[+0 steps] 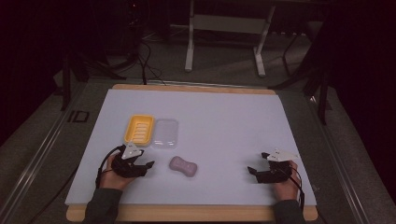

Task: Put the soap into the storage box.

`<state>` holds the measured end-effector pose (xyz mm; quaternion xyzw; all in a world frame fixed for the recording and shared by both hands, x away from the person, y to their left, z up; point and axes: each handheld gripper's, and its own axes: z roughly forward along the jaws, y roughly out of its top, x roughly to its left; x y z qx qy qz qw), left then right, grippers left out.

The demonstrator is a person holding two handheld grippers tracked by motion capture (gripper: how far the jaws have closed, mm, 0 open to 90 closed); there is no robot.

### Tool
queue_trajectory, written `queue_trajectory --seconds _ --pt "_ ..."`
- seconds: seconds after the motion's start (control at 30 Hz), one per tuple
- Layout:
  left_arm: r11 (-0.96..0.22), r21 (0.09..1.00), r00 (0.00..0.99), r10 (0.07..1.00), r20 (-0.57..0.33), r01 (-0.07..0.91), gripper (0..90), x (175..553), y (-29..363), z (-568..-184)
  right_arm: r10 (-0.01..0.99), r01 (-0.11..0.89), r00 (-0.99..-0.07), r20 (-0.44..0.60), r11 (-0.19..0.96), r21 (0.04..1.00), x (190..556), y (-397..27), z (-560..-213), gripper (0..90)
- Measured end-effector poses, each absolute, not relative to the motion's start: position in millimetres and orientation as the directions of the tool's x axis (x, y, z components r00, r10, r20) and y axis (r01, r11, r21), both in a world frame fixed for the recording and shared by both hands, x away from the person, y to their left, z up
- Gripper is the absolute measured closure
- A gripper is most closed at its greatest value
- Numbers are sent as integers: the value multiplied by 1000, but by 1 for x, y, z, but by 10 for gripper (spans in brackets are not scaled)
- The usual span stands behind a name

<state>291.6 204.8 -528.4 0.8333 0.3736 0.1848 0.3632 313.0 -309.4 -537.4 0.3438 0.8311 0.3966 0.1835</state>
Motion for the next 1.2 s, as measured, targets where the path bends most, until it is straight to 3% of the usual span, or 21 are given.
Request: queue_trajectory --seconds 0.57,1.2 --pt "-450 747 670 742 9 488 384 288 201 -523 712 374 -700 -50 425 824 307 -313 -536 139" --pt "-538 716 738 673 46 445 424 284 199 -506 703 354 -709 -60 428 832 305 -313 -536 148"
